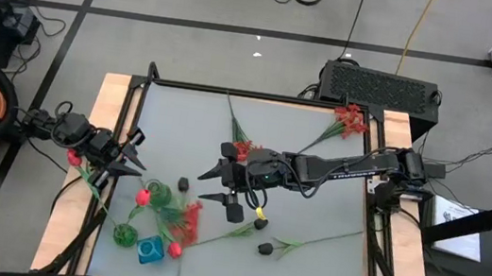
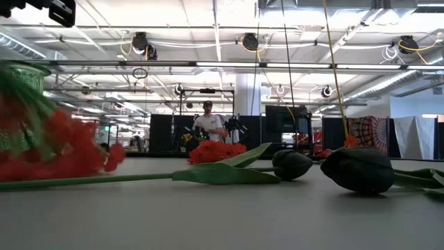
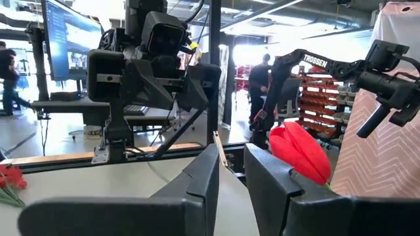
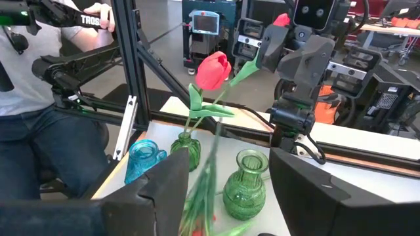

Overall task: Sort flowers into vase by color
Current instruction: Put the bottom orange flowers into the top green vase

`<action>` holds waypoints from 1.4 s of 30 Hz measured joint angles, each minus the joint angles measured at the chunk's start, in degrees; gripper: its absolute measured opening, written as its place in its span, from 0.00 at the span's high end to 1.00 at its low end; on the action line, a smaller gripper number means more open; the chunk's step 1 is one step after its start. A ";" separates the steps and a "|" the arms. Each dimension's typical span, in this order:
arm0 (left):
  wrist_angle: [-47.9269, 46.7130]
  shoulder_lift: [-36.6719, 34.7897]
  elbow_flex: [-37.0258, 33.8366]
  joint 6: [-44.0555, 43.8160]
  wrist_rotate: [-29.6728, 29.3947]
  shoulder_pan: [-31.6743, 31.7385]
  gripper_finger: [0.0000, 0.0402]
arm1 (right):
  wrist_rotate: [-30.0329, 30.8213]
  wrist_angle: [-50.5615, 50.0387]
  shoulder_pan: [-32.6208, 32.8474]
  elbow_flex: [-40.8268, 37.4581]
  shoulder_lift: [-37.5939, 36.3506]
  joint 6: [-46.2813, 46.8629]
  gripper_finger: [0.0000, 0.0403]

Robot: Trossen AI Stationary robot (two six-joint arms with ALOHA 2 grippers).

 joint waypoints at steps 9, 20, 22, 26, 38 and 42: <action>-0.13 0.00 0.00 -0.02 0.01 -0.02 0.80 | -0.01 0.00 0.00 0.00 0.00 0.00 0.50; -0.20 0.00 0.00 0.38 -0.73 0.04 0.80 | -0.01 0.00 0.00 0.00 0.00 0.00 0.50; -0.19 0.00 0.00 2.12 -1.72 0.04 0.80 | 0.00 0.00 0.00 0.00 0.00 0.00 0.50; -0.22 0.00 0.00 7.80 -5.28 0.04 0.80 | -0.01 0.00 0.00 0.00 0.00 0.00 0.50; -0.22 0.00 0.00 10.51 -8.67 0.04 0.80 | 0.00 -0.02 0.00 0.00 0.00 0.00 0.50; -0.20 0.00 0.00 10.51 -8.66 0.04 0.80 | 0.00 -0.01 0.00 0.00 0.00 0.00 0.50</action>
